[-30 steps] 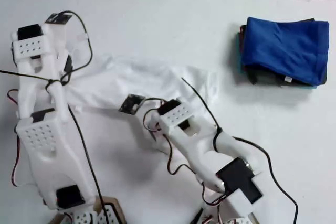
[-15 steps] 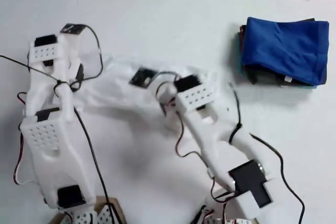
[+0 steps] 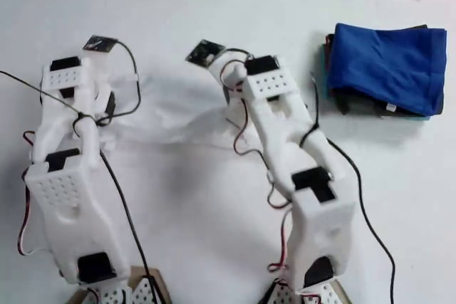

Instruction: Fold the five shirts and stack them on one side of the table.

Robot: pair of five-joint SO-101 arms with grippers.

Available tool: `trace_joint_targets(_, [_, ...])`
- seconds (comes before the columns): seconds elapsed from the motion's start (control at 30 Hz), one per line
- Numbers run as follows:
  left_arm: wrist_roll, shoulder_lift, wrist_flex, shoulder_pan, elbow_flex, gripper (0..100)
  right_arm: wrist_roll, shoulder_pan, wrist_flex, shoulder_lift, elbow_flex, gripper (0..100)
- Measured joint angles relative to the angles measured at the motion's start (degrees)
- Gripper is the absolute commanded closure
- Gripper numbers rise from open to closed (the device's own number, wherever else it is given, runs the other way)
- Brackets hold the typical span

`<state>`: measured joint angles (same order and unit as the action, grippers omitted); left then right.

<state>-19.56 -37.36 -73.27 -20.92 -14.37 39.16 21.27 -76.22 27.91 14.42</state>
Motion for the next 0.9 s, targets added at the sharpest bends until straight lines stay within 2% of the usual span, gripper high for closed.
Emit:
trace_joint_targets(0.17, [0.0, 0.0, 0.0, 0.0, 0.0, 98, 0.0, -2.3, -4.3, 8.7, 10.1, 85.8])
trace_joint_targets(0.27, [0.0, 0.0, 0.0, 0.0, 0.0, 98, -2.0, -4.3, -5.8, 11.1, 17.0, 87.7])
trace_joint_targets(0.53, [0.0, 0.0, 0.0, 0.0, 0.0, 98, -15.6, -9.8, -9.1, 13.5, 32.2, 88.9])
trace_joint_targets(0.63, [0.0, -0.1, 0.0, 0.0, 0.0, 98, -16.3, -8.8, -14.3, 13.5, 36.8, 90.5])
trace_joint_targets(0.73, [0.0, -0.1, 0.0, 0.0, 0.0, 98, -16.3, -7.2, -20.7, 13.5, 39.9, 98.9])
trace_joint_targets(0.9, [0.0, -0.1, 0.0, 0.0, 0.0, 98, -10.5, -4.1, -23.8, 13.2, 37.8, 97.9])
